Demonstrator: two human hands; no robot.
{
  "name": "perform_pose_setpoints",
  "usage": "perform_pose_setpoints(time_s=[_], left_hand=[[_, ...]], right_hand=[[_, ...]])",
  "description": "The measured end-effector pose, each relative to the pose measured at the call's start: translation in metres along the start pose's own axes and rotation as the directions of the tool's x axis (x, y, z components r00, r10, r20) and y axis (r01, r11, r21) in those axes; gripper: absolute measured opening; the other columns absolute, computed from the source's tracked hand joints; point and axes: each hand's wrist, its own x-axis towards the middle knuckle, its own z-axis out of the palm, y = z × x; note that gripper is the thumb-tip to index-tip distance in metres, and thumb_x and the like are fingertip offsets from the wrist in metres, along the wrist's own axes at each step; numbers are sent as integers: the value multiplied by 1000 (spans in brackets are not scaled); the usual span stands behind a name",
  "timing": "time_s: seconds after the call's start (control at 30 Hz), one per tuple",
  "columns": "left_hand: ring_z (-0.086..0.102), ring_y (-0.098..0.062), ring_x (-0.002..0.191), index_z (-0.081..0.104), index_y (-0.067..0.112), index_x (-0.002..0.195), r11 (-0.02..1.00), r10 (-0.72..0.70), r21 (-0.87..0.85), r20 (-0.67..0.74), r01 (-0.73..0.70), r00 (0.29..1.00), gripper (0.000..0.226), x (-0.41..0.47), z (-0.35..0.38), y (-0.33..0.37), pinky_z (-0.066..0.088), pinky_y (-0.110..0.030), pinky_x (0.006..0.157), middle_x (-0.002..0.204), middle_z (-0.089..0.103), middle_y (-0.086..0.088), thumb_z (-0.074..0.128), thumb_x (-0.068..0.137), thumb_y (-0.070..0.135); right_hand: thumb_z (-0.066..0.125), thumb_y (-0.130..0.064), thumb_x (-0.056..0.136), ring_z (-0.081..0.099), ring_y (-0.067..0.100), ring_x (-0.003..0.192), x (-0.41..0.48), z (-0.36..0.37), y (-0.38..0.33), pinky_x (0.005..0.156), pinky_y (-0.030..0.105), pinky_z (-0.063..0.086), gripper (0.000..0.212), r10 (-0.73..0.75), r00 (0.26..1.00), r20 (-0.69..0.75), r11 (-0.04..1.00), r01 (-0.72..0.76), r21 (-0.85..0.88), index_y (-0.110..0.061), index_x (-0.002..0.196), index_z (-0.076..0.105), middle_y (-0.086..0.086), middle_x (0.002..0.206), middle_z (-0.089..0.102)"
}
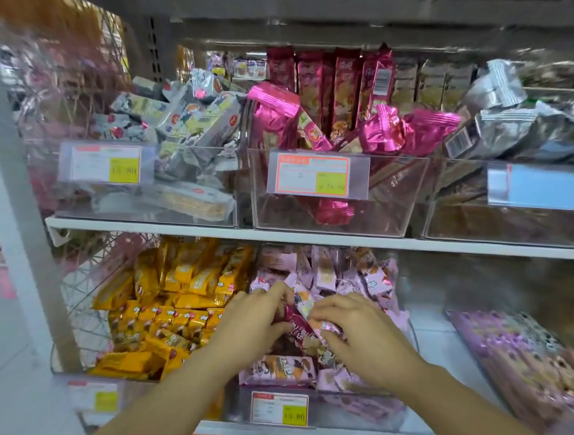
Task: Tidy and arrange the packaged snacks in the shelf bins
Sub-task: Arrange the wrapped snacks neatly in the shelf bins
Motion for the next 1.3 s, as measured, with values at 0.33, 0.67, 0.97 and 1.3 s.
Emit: perform_pose_setpoints(time_s=[0.33,0.67,0.97,1.3], left_hand=[[51,-1,81,40,36,88,950,32,-289,-275,-114,961,32,-22,-32,4,38,-9,66,89,48,17,55,93,8],[45,1,79,46,29,96,898,321,-111,-498,-426,806,24,-36,-101,35,39,-9,72,88,44,15,56,90,8],[49,5,109,48,39,115,812,321,-168,-672,-559,668,39,-43,-166,76,46,-13,86,113,47,21,60,90,12],[40,6,109,47,26,131,958,133,-127,-594,-256,793,41,-24,-180,73,29,-6,90,124,48,14,57,93,14]], right_hand=[[52,-28,95,35,12,131,3,-11,-5,109,24,25,45,45,997,62,999,-45,-4,-30,140,44,-14,147,39],[68,-32,84,58,-5,80,11,-59,-62,73,14,42,54,21,979,-201,916,62,397,-37,132,44,-14,101,64],[70,-25,83,62,1,85,-23,-150,-96,79,23,48,45,-8,834,-552,890,258,376,-43,111,40,-18,92,66],[70,-9,82,61,5,84,-26,-215,-95,76,23,51,49,0,340,-940,869,465,168,-40,104,40,-27,93,57]])
